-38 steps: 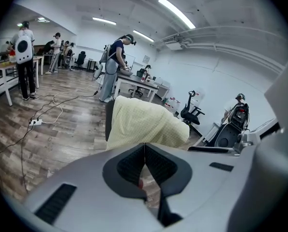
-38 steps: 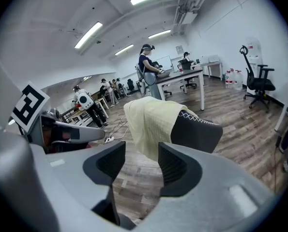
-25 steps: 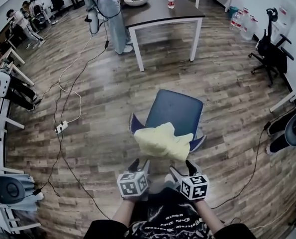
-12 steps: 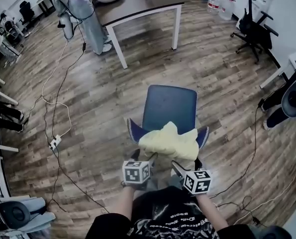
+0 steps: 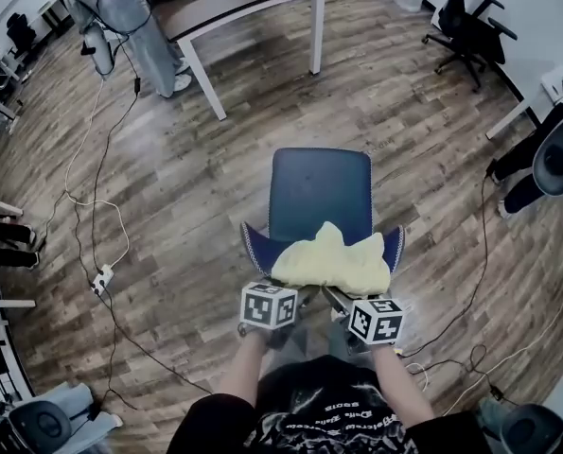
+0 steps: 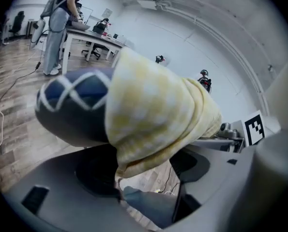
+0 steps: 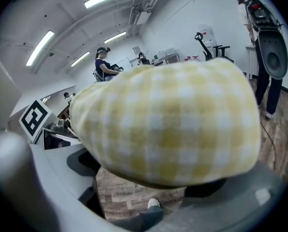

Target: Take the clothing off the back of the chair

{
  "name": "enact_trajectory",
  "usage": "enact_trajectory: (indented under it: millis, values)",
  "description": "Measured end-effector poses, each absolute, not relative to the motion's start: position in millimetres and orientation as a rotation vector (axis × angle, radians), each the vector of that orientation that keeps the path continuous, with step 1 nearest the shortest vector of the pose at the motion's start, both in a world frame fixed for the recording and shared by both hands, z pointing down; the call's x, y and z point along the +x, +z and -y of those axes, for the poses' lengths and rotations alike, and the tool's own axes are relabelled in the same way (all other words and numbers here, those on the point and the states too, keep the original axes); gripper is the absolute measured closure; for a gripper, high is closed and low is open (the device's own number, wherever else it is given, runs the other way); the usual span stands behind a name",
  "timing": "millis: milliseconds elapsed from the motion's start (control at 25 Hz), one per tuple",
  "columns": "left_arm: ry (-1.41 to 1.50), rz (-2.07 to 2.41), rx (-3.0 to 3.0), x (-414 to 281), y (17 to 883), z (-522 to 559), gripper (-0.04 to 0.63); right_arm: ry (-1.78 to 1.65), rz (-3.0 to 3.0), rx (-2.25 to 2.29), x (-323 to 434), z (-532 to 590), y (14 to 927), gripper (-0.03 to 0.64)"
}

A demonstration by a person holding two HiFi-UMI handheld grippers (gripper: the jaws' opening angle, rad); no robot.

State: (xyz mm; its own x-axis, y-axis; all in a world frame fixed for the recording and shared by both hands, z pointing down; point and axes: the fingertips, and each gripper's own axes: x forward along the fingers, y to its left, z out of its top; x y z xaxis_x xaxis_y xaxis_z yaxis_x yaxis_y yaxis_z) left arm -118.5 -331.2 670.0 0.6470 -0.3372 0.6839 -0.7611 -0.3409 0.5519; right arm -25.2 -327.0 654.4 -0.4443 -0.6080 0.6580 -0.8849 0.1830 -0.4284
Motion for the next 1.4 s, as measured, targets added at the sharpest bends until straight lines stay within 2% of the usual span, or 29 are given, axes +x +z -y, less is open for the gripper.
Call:
enact_trajectory:
  millis: [80,160,240,320,400,480,560,840,1400]
  values:
    - [0.609,0.798,1.956,-112,671,326,0.287,1.129,2.115,1.396,-25,324,656,0.124]
    - [0.656,0.736,1.975,-102,675,319,0.401,1.116,2.118,1.395,-27,322,655,0.137]
    - [0.706,0.743,2.008,-96,675,317,0.474,1.09,2.128,1.38,-33,321,653,0.208]
    - [0.72,0.781,2.02,-97,673,316,0.5,1.055,2.141,1.35,-38,318,651,0.272]
    - [0.702,0.802,2.016,-99,672,311,0.515,1.012,2.165,1.304,-43,314,649,0.381]
    - [0.682,0.811,2.014,-98,670,306,0.52,0.974,2.183,1.274,-49,312,645,0.462]
    - [0.683,0.819,2.019,-97,668,303,0.523,0.964,2.187,1.277,-52,312,642,0.506]
    - [0.675,0.831,2.045,-100,660,297,0.532,0.894,2.175,1.276,-59,307,636,0.555]
    - [0.602,0.821,2.156,-108,633,259,0.535,0.844,2.214,1.377,-69,262,608,0.565]
